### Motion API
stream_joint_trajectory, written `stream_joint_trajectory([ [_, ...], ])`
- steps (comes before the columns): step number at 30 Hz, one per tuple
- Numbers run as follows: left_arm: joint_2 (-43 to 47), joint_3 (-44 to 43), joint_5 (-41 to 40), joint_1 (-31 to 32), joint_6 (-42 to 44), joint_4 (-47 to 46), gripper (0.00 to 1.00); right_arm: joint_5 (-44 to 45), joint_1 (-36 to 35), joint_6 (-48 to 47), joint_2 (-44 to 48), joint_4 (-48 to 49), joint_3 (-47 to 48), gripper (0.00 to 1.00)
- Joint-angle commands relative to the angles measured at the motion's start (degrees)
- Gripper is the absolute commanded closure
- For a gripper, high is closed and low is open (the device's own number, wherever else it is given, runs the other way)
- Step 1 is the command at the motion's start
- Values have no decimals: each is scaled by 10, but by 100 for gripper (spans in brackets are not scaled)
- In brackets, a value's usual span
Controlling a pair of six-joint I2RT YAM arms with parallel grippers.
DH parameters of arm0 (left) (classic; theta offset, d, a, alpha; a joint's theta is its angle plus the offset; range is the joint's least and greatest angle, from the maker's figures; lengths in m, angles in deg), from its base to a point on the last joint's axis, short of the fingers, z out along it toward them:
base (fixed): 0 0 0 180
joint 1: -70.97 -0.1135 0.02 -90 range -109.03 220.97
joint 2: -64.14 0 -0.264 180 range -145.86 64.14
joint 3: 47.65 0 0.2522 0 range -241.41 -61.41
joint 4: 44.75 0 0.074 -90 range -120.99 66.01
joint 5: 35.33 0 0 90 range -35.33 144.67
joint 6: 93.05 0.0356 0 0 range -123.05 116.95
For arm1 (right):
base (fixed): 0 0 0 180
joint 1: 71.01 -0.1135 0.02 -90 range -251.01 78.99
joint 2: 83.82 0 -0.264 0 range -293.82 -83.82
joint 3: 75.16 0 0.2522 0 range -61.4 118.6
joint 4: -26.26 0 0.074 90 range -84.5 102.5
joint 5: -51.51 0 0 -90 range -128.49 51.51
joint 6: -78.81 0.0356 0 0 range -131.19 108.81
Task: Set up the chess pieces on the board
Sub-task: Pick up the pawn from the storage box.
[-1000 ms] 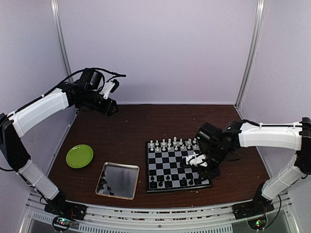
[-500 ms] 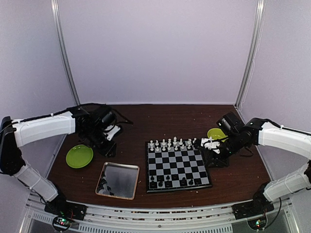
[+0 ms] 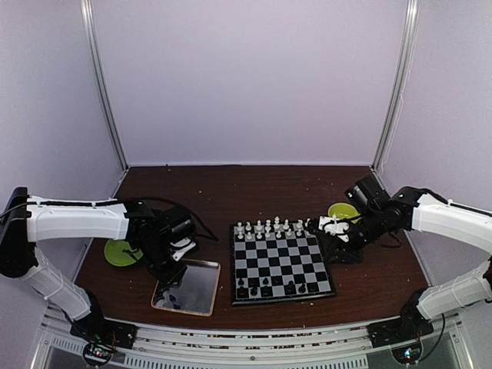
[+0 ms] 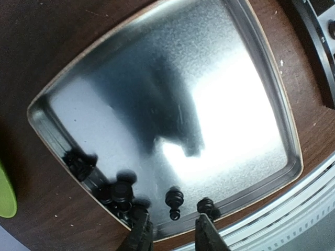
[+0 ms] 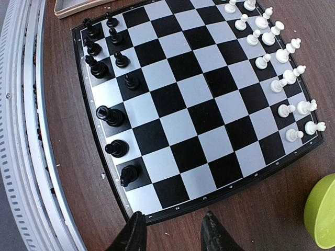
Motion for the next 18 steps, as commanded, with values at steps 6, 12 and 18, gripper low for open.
stream_joint_trajectory([
  [6,-70,2,-1,34,8,9,73,7,1,-1,14,9,-6,64],
  [12,-82,10,6,39,11,11,76,7,1,-2,7,7,-5,64],
  [18,-80,12,-35,40,2,40,74,5,1,-3,2,6,-5,64],
])
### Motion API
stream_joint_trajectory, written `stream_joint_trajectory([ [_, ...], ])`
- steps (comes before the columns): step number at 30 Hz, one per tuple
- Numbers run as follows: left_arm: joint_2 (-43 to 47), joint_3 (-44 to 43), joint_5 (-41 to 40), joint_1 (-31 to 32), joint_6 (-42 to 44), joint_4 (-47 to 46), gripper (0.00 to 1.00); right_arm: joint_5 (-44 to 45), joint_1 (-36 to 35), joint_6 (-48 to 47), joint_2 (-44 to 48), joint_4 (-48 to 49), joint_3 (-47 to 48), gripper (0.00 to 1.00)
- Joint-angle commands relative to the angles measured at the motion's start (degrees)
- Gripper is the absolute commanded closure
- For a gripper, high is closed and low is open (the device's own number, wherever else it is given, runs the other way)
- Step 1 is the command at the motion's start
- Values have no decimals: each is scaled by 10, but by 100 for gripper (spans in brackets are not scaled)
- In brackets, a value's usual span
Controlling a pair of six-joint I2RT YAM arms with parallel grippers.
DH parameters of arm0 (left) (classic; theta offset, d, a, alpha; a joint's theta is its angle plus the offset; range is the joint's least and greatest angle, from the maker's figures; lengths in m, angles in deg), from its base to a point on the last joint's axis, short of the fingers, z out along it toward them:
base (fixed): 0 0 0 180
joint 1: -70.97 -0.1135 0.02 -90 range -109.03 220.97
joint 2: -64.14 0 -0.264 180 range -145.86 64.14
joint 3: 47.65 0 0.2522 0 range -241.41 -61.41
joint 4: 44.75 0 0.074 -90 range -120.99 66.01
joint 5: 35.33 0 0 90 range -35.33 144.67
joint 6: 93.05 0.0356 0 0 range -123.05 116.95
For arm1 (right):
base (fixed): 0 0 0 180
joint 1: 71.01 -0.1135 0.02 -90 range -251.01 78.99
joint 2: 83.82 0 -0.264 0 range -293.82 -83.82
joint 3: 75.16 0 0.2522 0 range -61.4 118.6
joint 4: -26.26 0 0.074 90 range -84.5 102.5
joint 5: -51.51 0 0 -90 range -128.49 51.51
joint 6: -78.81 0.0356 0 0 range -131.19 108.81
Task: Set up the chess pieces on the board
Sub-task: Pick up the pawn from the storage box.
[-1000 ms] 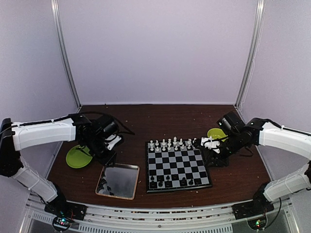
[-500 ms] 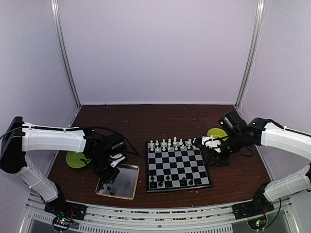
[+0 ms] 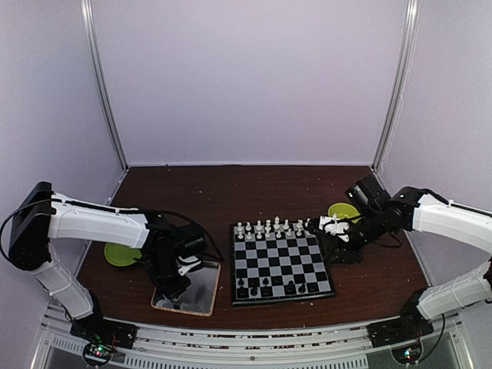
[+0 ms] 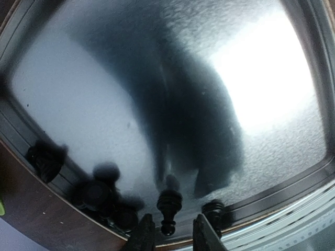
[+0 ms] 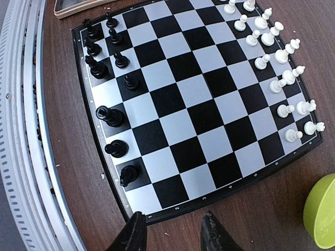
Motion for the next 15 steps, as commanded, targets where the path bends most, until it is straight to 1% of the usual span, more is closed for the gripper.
stream_joint_trajectory([
  [1,-3,3,-40,2,-5,36,73,5,1,-3,-2,4,-3,64],
  [4,-4,4,-38,3,-5,39,72,5,1,-3,-3,3,-3,64],
  [5,-4,4,-37,3,-5,38,73,5,1,-3,-4,3,-4,64],
  [15,-14,0,-10,3,10,27,91,3,1,-4,-5,1,-3,65],
])
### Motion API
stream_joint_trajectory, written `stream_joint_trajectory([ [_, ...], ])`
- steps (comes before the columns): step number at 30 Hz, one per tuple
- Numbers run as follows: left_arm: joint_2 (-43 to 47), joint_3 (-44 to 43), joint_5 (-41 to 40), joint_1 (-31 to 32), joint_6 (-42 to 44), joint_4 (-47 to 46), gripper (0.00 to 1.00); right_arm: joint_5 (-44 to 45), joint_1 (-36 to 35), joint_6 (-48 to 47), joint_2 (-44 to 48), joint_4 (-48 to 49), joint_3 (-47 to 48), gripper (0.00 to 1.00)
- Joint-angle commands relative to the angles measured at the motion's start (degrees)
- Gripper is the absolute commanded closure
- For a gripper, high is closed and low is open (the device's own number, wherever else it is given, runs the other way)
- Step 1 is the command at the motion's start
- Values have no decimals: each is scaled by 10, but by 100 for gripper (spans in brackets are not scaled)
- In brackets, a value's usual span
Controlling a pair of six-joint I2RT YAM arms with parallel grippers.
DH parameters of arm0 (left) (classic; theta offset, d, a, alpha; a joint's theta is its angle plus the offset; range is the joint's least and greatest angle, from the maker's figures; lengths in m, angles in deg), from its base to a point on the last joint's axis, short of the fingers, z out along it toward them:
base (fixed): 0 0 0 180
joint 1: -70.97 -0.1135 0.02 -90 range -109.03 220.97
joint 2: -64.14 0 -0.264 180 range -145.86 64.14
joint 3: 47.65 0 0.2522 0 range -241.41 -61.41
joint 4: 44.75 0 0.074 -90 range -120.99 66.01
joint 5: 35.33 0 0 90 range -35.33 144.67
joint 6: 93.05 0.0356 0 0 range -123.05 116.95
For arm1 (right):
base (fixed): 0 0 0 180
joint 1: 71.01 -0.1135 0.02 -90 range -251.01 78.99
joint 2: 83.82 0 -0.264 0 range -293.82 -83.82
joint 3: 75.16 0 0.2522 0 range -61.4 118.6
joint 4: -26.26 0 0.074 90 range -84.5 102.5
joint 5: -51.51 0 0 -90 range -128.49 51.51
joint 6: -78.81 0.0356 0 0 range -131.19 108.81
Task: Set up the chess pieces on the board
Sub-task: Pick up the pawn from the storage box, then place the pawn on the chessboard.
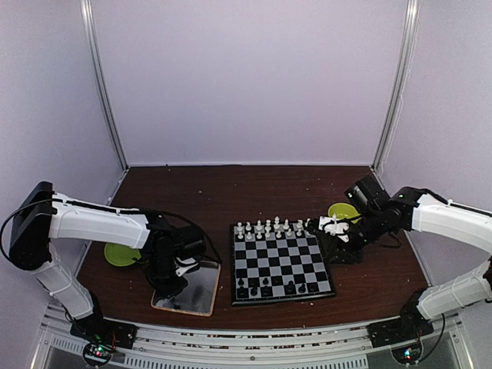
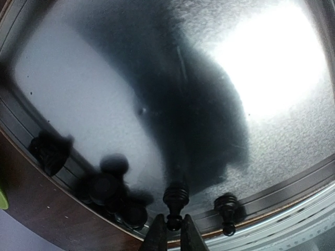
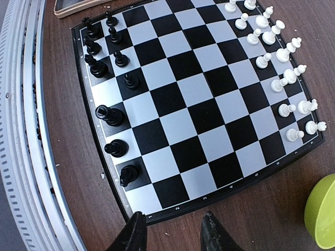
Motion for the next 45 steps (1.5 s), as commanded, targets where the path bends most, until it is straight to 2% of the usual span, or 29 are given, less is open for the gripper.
stream_joint_trajectory([
  [1,-12,-1,13,2,9,1,92,3,1,-4,-1,1,-3,65],
  [6,-10,-17,7,2,17,-6,100,4,1,-5,0,1,-4,65],
  [9,-18,-57,-7,1,30,-9,100,4,1,-5,-1,0,-4,65],
  [13,-36,-117,22,-11,58,-39,100,3,1,-5,0,-1,-4,65],
  [18,-76,-235,6,-24,97,-35,100,7,1,-5,9,1,-6,65],
  [24,-202,-419,18,-19,149,0,100,13,1,-5,14,2,-8,65],
  [30,-293,-534,25,-6,177,38,100,15,1,-6,22,3,-9,65],
  [45,-376,-613,66,29,191,49,100,20,1,-9,23,4,-9,65],
])
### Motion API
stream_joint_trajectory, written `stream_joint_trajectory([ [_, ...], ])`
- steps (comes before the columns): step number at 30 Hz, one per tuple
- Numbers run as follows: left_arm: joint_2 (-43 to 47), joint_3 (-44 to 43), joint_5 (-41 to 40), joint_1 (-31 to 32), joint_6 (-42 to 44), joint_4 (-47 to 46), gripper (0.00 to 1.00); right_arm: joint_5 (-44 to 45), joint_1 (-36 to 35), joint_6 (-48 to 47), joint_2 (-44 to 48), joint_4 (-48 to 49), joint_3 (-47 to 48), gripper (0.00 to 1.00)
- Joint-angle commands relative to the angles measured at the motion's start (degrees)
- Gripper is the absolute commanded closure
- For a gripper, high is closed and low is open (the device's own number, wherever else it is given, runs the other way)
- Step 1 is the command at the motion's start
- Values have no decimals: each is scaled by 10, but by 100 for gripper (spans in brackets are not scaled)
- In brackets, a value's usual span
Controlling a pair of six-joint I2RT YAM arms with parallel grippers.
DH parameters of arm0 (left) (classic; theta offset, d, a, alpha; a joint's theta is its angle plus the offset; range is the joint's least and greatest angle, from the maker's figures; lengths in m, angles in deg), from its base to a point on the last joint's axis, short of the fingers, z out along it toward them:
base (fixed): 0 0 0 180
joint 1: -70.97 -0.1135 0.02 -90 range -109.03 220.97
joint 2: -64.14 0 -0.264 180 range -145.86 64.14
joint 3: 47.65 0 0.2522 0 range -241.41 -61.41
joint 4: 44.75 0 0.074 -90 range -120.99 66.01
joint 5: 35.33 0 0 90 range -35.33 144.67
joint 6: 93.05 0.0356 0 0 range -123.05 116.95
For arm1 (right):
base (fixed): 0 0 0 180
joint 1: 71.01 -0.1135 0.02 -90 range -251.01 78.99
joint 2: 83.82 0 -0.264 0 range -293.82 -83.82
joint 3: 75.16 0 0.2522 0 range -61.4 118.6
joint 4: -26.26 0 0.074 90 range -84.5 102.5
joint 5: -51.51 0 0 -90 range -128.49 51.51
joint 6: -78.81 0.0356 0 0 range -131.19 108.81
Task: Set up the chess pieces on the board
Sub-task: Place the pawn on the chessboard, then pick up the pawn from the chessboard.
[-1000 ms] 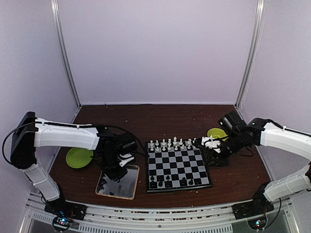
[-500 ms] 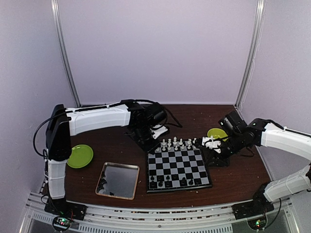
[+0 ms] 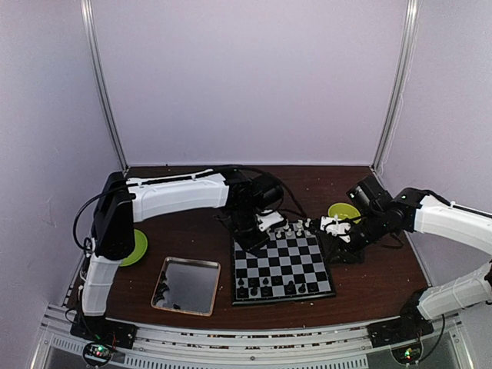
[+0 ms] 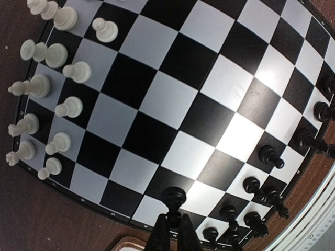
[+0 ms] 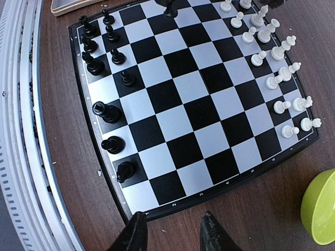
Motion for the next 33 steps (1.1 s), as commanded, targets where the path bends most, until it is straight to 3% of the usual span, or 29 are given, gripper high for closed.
stream_joint_trajectory([
  [1,-34,-33,22,9,12,6,100,8,1,-7,10,4,-3,65],
  [9,-65,-59,38,23,9,6,99,8,1,-6,11,5,-3,65],
  [11,-68,-62,39,24,8,6,94,6,1,-4,11,6,-2,65],
  [14,-59,-69,29,24,7,10,77,4,1,-5,11,5,-2,65],
  [18,-21,-81,14,16,19,22,71,-4,0,-5,17,-2,10,65],
  [26,126,-36,-78,-103,40,31,70,12,-49,-11,-47,-18,81,63],
  [33,283,101,-87,-209,85,-126,62,21,-99,8,-198,-16,195,61],
])
